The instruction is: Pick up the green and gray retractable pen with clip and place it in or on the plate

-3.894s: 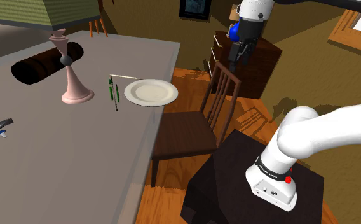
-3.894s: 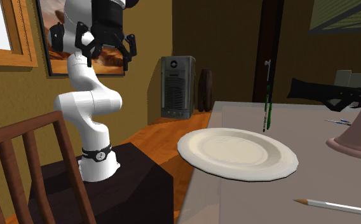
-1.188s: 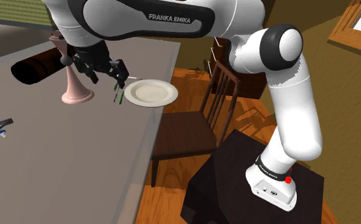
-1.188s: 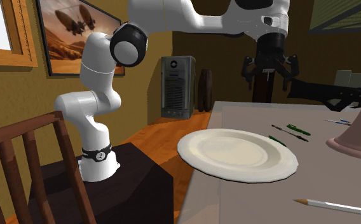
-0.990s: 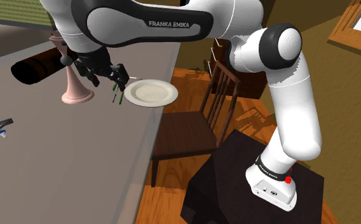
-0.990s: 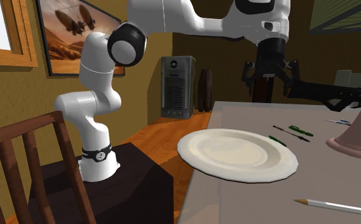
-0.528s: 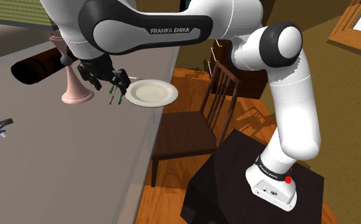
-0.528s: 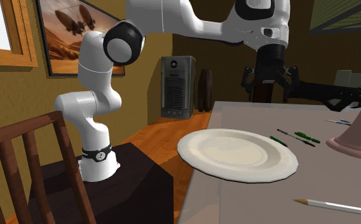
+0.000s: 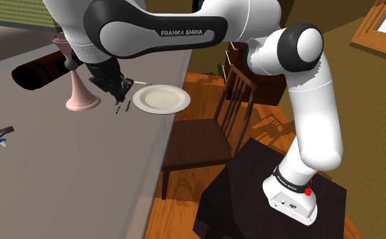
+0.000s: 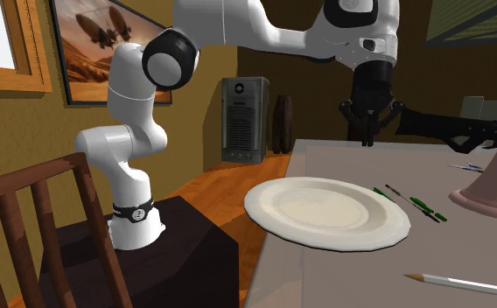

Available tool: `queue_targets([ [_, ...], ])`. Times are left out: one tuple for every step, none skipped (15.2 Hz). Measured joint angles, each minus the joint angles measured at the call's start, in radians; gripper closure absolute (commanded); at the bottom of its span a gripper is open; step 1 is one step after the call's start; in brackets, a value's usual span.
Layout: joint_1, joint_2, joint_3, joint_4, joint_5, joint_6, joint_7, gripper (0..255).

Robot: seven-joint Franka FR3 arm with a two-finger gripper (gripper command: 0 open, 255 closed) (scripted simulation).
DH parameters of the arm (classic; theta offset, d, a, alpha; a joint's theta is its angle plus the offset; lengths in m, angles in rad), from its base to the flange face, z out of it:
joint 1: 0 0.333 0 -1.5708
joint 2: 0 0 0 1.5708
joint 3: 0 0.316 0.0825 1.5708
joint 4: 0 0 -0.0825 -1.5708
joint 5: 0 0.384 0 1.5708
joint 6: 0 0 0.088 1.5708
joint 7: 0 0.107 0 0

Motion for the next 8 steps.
queue_targets([
  [0.000, 0.000, 0.000, 0.000, 0.000, 0.000, 0.000, 255],
  [0.000, 0.000, 0.000, 0.000, 0.000, 0.000, 0.000, 255],
  [0.000, 0.000, 0.000, 0.000, 0.000, 0.000, 0.000, 255],
  [0.000, 0.000, 0.000, 0.000, 0.000, 0.000, 0.000, 255],
  [0.000, 0.000, 0.000, 0.000, 0.000, 0.000, 0.000, 0],
  [0.000, 0.000, 0.000, 0.000, 0.000, 0.000, 0.000, 0],
  [-0.018, 0.006, 0.006, 0.003, 0.014, 0.013, -0.015, 0],
  [-0.056, 0.009, 0.017, -0.009, 0.040, 0.040, -0.035, 0],
])
